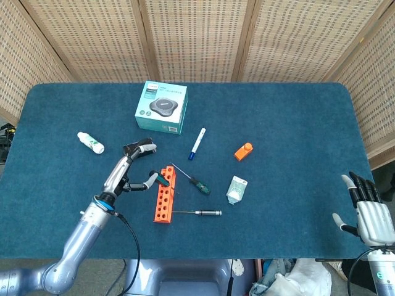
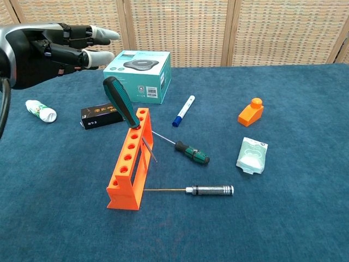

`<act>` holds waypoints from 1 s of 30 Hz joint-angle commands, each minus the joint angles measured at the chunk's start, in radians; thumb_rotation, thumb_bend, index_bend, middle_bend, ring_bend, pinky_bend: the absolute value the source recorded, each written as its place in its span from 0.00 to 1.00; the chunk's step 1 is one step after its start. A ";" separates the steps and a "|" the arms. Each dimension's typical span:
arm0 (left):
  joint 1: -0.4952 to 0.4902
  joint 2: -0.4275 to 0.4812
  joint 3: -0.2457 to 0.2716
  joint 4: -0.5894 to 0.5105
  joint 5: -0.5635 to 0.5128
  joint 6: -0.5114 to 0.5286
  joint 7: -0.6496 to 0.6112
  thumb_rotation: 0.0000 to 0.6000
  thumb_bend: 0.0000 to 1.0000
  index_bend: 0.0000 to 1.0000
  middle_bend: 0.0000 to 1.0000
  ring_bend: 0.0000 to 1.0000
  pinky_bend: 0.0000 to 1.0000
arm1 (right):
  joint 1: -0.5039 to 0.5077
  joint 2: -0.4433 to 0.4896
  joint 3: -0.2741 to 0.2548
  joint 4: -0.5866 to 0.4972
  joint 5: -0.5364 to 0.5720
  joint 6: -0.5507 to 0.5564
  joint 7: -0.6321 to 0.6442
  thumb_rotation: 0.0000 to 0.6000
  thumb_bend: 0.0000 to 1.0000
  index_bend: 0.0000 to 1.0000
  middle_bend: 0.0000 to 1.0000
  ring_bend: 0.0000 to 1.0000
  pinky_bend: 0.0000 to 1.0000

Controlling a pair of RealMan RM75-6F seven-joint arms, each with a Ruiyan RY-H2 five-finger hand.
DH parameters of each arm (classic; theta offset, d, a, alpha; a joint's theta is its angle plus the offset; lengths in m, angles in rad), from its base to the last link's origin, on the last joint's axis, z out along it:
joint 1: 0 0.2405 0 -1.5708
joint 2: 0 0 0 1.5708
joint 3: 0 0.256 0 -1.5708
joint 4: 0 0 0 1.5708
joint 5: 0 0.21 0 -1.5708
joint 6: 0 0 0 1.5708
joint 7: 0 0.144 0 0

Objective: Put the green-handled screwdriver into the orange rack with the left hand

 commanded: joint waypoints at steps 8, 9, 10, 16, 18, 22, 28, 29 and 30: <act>0.019 0.071 0.013 -0.106 -0.016 -0.010 -0.019 1.00 0.49 0.12 0.00 0.00 0.00 | 0.000 0.000 -0.001 -0.002 -0.001 -0.001 0.000 1.00 0.25 0.00 0.00 0.00 0.00; 0.020 0.074 0.018 -0.115 -0.017 -0.005 -0.014 1.00 0.49 0.12 0.00 0.00 0.00 | 0.000 0.001 0.000 -0.002 0.000 -0.001 0.001 1.00 0.24 0.00 0.00 0.00 0.00; 0.022 0.076 0.028 -0.128 -0.016 0.003 -0.001 1.00 0.49 0.12 0.00 0.00 0.00 | 0.000 0.001 0.000 -0.002 0.000 0.000 0.002 1.00 0.24 0.00 0.00 0.00 0.00; 0.045 0.061 0.085 -0.178 0.020 0.068 0.051 1.00 0.49 0.12 0.00 0.00 0.00 | 0.000 0.002 0.000 -0.002 0.001 -0.001 0.005 1.00 0.24 0.00 0.00 0.00 0.00; 0.047 0.049 0.092 -0.176 0.028 0.076 0.050 1.00 0.49 0.12 0.00 0.00 0.00 | 0.000 0.003 -0.001 -0.004 -0.003 0.000 0.004 1.00 0.24 0.00 0.00 0.00 0.00; 0.041 0.029 0.094 -0.161 0.025 0.074 0.045 1.00 0.49 0.12 0.00 0.00 0.00 | 0.000 0.001 -0.003 -0.007 -0.009 0.002 -0.001 1.00 0.25 0.00 0.00 0.00 0.00; 0.028 0.006 0.097 -0.149 0.025 0.078 0.060 1.00 0.49 0.12 0.00 0.00 0.00 | 0.000 0.002 -0.001 -0.005 -0.001 -0.002 0.002 1.00 0.24 0.00 0.00 0.00 0.00; 0.025 0.000 0.095 -0.147 0.022 0.077 0.059 1.00 0.49 0.12 0.00 0.00 0.00 | 0.000 0.002 -0.001 -0.005 -0.001 -0.002 0.004 1.00 0.24 0.00 0.00 0.00 0.00; 0.023 -0.003 0.095 -0.147 0.020 0.076 0.058 1.00 0.49 0.12 0.00 0.00 0.00 | 0.000 0.003 -0.001 -0.005 -0.002 -0.001 0.005 1.00 0.24 0.00 0.00 0.00 0.00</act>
